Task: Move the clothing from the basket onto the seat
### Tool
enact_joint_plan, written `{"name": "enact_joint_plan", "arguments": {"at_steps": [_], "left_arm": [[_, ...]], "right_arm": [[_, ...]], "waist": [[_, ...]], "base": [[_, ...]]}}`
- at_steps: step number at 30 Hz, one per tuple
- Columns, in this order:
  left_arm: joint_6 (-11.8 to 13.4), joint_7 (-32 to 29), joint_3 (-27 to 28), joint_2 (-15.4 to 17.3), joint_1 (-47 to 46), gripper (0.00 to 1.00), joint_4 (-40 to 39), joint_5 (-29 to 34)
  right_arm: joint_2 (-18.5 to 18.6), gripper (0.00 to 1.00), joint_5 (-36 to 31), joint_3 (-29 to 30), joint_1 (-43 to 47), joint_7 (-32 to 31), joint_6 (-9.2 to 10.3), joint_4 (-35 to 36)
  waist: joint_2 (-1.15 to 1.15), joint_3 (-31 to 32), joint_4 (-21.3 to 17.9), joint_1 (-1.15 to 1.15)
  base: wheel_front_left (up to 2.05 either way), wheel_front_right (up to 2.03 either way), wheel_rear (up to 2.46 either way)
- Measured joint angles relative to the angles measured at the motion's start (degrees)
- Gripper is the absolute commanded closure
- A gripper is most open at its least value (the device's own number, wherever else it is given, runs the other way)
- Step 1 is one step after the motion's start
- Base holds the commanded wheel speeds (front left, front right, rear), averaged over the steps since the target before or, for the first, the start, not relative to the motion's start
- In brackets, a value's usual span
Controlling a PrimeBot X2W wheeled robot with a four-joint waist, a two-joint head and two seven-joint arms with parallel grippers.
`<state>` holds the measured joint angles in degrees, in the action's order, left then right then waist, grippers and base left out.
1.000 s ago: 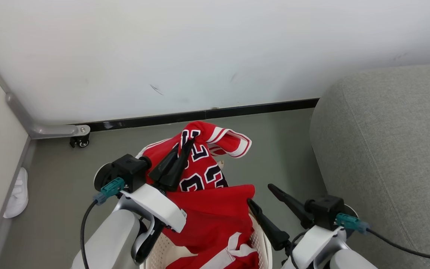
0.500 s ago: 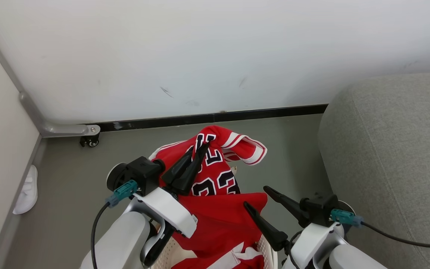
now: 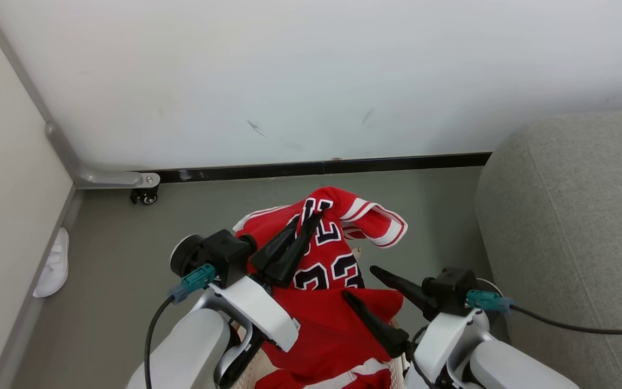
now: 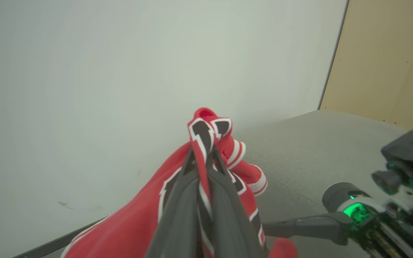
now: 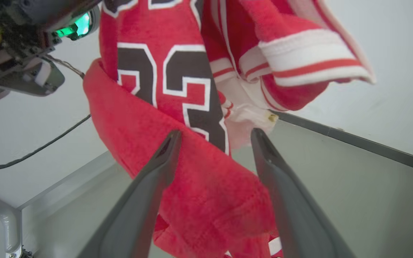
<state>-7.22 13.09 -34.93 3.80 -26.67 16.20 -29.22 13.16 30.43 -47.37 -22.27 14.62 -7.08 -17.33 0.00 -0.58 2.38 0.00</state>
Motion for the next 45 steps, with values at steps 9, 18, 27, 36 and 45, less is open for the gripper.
{"name": "enact_joint_plan", "arguments": {"at_steps": [9,18,27,36,45], "left_arm": [[0.00,-0.69,-1.75,-0.04,-0.37,1.00,-0.80,-0.51],[0.00,-1.16,-2.75,-0.09,-1.26,1.00,-1.79,-0.98],[0.00,-1.27,-3.86,-0.10,-1.37,1.00,-2.30,-1.15],[0.00,-1.44,-4.52,-0.09,-1.37,1.00,-2.53,-2.54],[0.00,-1.44,-4.28,0.26,-1.38,1.00,-2.58,-3.00]], "right_arm": [[0.92,0.00,4.28,-5.90,-1.82,0.00,-0.01,-0.81],[1.46,0.00,9.21,-11.56,-4.17,0.00,-0.01,-2.15],[1.43,0.00,11.69,-12.71,-7.72,0.00,-0.01,-3.15],[1.18,1.00,14.08,-17.14,-9.01,0.00,-0.01,-3.90],[1.09,1.00,14.96,-17.40,-11.20,0.00,-0.01,-3.56]], "waist": [[0.00,-0.32,1.48,0.00],[0.00,-0.65,2.83,0.00],[0.00,-0.89,3.66,0.00],[0.00,-1.07,4.32,0.00],[0.00,-1.14,4.34,0.00]], "base": [[0.00,0.00,0.00],[0.00,0.00,0.00],[0.00,0.00,0.00],[0.00,0.00,0.00],[0.00,0.00,0.00]]}}
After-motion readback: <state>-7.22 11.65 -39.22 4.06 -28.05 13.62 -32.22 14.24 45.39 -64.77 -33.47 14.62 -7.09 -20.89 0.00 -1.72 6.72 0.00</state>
